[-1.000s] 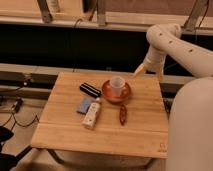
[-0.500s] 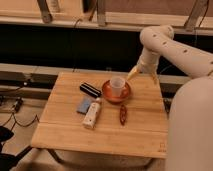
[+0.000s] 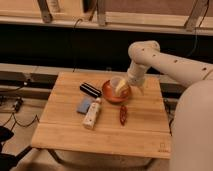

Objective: Place the pepper in the ceramic cup

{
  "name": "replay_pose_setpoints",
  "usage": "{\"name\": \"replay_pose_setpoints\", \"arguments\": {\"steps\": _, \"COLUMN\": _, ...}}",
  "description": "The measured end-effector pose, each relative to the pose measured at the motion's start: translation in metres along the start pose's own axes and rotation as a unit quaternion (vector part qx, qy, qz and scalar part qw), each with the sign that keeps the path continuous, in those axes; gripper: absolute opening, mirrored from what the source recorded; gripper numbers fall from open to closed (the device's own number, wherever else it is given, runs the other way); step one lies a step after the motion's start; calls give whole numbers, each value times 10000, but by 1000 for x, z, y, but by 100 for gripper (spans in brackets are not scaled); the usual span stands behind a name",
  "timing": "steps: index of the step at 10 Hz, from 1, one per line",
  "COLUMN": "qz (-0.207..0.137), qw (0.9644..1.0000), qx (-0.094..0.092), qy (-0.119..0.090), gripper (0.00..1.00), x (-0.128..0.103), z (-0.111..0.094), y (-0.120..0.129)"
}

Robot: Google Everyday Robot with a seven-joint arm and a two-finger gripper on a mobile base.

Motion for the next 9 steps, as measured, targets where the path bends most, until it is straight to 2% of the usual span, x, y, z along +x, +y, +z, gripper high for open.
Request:
{"name": "replay_pose_setpoints", "arguments": {"steps": 1, "qz": -66, "qw": 9999, "qx": -106, "qy": -51, "gripper": 80, "x": 0, "z": 10, "y": 5}}
{"name": "replay_pose_setpoints", "arguments": {"steps": 4, "qz": -208, "qw": 9979, "qx": -446, "qy": -425, "gripper": 80, "x": -14, "z": 34, "y": 12}}
{"name": "replay_pose_setpoints", "arguments": {"steps": 7, "qz": -212, "qw": 9975, "qx": -488, "qy": -474, "gripper": 80, "x": -16, "z": 35, "y": 12}}
{"name": "replay_pose_setpoints", "arguments": {"steps": 9, "qz": -265, "qw": 9974, "qx": -429, "qy": -510, "gripper": 80, "x": -18, "z": 33, "y": 13}}
